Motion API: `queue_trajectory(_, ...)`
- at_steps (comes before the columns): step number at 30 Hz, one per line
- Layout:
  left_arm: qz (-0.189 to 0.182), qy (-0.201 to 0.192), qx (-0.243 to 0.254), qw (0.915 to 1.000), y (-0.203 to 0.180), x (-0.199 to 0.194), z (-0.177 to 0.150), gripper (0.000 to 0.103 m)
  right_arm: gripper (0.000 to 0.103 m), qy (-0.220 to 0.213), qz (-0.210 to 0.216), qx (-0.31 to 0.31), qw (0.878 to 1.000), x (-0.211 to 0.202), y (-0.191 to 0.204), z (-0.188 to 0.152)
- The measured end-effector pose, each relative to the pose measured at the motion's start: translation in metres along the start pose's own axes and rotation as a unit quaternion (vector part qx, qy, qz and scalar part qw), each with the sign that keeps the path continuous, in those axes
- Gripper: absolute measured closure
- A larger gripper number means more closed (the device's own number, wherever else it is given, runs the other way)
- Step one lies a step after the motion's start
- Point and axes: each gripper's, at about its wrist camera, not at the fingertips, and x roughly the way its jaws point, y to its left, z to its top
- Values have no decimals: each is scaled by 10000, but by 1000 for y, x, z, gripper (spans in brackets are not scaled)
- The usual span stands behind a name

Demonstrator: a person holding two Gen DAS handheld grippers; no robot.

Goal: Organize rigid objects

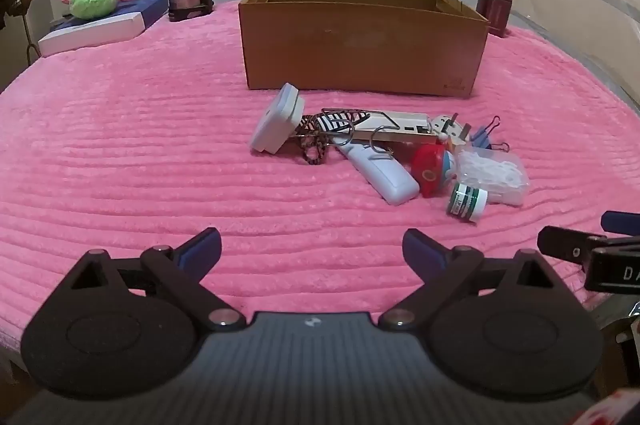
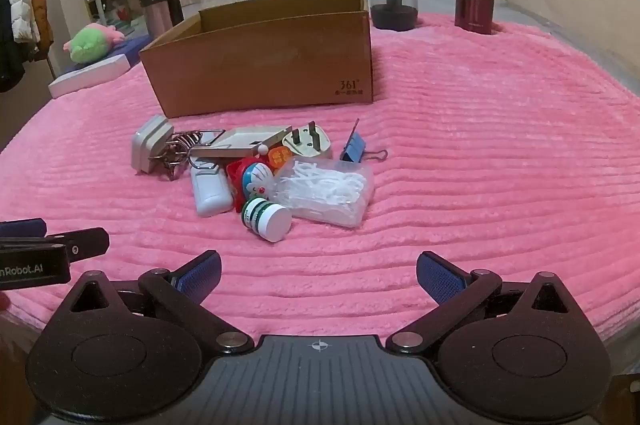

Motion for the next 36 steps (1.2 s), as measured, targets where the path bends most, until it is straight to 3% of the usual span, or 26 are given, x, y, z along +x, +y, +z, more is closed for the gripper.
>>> queue_trajectory(36,-72,24,-60,10000,1,1,-2,8,2,-23,-28,-24,10000,0,0,-1)
